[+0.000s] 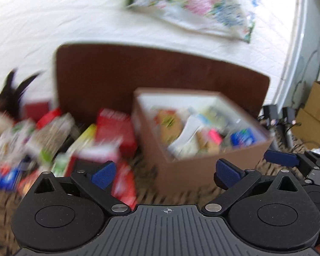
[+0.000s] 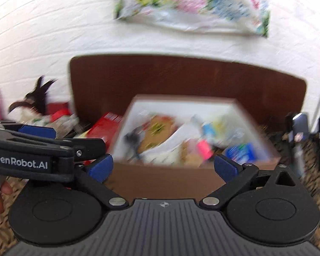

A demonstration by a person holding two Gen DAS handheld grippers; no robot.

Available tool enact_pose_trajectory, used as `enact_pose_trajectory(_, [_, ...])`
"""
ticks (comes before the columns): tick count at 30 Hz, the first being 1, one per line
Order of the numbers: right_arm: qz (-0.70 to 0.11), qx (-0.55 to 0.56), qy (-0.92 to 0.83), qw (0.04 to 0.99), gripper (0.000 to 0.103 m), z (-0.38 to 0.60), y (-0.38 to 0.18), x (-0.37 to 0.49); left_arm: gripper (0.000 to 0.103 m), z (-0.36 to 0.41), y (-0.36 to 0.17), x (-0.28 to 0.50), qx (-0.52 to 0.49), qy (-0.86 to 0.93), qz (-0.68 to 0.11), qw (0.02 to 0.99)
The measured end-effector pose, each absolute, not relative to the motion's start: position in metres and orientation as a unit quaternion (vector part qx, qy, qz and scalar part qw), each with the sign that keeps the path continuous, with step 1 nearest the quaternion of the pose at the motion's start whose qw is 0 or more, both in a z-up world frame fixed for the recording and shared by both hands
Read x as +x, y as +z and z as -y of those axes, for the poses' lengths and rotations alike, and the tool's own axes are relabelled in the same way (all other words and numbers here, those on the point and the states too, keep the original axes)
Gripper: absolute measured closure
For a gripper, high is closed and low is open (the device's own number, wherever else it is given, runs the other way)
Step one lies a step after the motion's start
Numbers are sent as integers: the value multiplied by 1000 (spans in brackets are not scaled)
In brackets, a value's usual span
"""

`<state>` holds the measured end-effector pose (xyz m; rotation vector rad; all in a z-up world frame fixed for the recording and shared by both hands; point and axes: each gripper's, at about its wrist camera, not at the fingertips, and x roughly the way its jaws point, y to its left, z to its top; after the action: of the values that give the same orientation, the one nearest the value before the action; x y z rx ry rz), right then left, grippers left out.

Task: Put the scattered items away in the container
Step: 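Move both open grippers back over the scattered items on the table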

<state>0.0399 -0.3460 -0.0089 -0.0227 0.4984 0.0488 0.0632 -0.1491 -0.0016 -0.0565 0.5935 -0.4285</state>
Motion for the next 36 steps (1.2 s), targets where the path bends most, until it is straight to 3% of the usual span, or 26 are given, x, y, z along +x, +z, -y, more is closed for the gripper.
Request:
enact_pose_trajectory(11, [-348,42,145,926,2,239,-94,10,0,25,-70,19,-88,-116,-359,922])
enact_pose_trajectory(24, [-330,0,160,930,6,197,-85,27,2,-22,-71,54,-117,-101,-345,926])
enact_pose_trajectory(27, [-330,-8,167,929,9,186,-86,40,4,-29,-71,67,-117,-102,-345,926])
enact_pose_trajectory(36, [-323,-60,207,921,31,135,-91,85,14,-54,-76,111,-122,-106,-352,922])
